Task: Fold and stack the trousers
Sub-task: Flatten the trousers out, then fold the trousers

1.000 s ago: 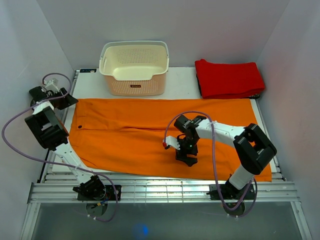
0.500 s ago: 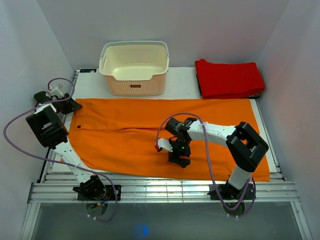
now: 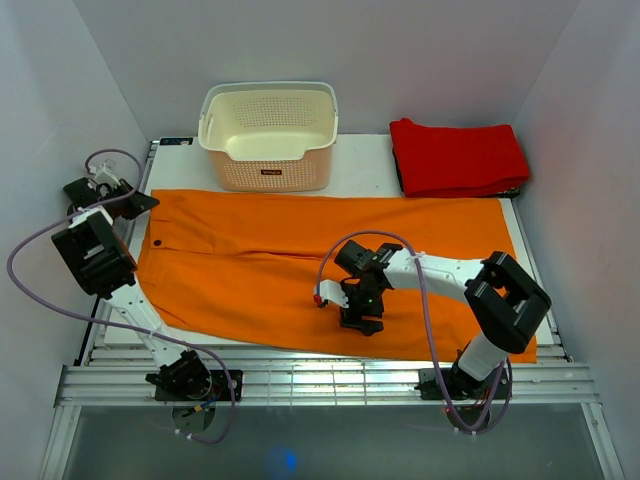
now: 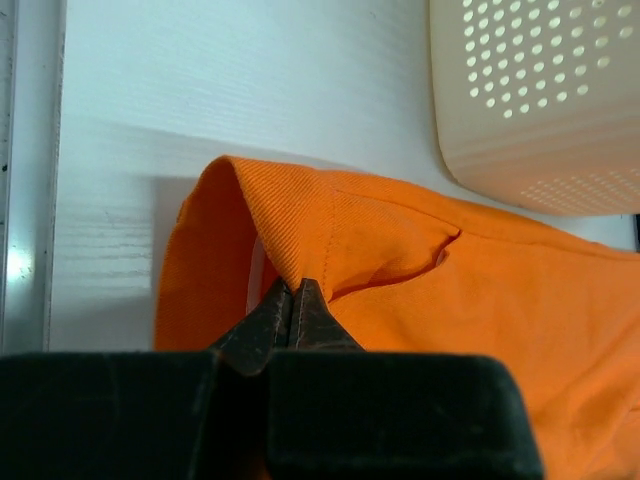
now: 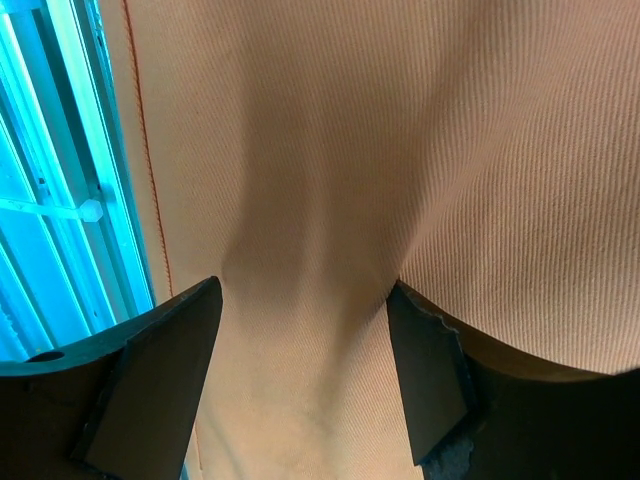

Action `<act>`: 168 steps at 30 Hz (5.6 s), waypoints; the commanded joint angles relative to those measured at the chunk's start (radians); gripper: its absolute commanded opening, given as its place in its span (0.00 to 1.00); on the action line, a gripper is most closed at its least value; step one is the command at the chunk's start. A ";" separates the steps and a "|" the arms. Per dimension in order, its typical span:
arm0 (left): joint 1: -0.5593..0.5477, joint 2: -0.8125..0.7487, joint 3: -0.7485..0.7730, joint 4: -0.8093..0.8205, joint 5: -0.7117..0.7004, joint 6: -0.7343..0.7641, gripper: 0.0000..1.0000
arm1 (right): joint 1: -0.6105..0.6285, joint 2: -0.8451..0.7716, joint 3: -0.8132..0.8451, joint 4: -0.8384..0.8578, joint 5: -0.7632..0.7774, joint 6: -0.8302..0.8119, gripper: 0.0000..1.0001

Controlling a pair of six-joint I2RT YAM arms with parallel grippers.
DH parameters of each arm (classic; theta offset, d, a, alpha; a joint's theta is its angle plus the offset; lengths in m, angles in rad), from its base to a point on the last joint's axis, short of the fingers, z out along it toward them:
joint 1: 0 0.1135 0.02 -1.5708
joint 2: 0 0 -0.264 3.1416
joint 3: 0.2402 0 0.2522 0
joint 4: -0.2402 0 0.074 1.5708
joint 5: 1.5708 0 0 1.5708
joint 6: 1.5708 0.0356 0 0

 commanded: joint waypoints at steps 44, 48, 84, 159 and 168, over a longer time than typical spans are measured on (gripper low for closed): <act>-0.287 -0.387 -0.365 -0.471 -0.422 0.703 0.48 | -0.732 0.169 0.379 -0.124 -0.039 -0.046 0.72; -0.278 -0.445 -0.474 -0.522 -0.457 0.780 0.41 | -0.731 0.193 0.306 -0.106 -0.034 -0.069 0.66; -0.126 -0.258 0.238 -0.778 -0.028 0.853 0.67 | -1.189 0.451 0.968 -0.545 -0.033 -0.575 0.69; -0.094 0.264 0.680 -1.004 0.090 1.329 0.67 | -1.194 0.623 0.941 -0.256 0.036 -0.693 0.08; -0.092 0.227 0.652 -1.004 0.118 1.330 0.67 | -1.194 0.614 0.936 -0.256 0.033 -0.693 0.08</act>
